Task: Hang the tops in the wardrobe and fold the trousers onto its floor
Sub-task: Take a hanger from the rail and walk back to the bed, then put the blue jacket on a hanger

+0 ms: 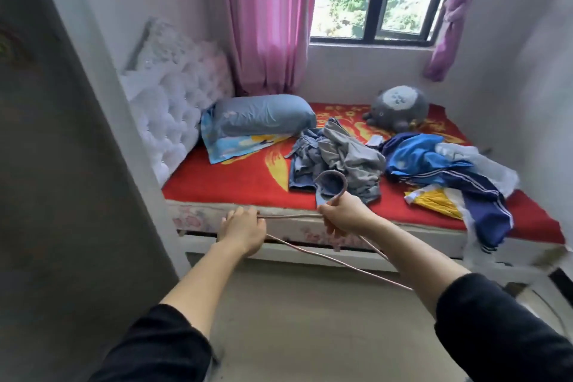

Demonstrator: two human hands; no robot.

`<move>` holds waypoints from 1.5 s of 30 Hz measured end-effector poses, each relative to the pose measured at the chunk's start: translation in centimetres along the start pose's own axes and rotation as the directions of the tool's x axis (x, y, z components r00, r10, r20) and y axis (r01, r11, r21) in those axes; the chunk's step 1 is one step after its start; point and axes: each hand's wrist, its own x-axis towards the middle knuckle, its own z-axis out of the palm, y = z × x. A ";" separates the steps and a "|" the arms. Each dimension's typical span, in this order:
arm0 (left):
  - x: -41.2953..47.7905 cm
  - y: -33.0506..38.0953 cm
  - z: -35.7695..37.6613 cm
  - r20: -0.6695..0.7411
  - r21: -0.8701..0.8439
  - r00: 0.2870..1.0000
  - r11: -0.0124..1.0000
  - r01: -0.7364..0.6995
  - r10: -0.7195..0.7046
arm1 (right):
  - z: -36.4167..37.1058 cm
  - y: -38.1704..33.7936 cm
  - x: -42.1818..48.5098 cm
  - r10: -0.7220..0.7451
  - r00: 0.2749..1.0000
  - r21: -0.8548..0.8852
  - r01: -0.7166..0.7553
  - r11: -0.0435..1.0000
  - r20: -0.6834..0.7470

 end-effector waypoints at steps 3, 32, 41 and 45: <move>3.8 8.0 3.7 0.034 0.031 0.994 0.994 -0.102 0.101 | -5.5 6.8 1.0 0.053 0.996 0.026 -0.051 0.998 -0.069; 43.6 57.4 29.0 0.361 0.092 0.830 0.869 -0.486 0.426 | -38.1 48.3 29.8 0.583 0.763 0.372 -0.474 0.798 -0.279; 54.4 64.5 35.8 0.472 0.036 0.823 0.925 -0.378 0.317 | -43.7 56.6 41.0 0.664 0.658 0.386 -0.543 0.745 -0.356; 58.6 68.8 40.0 0.512 -0.081 0.823 0.968 -0.238 0.245 | -47.2 61.6 45.5 0.660 0.657 0.376 -0.545 0.749 -0.363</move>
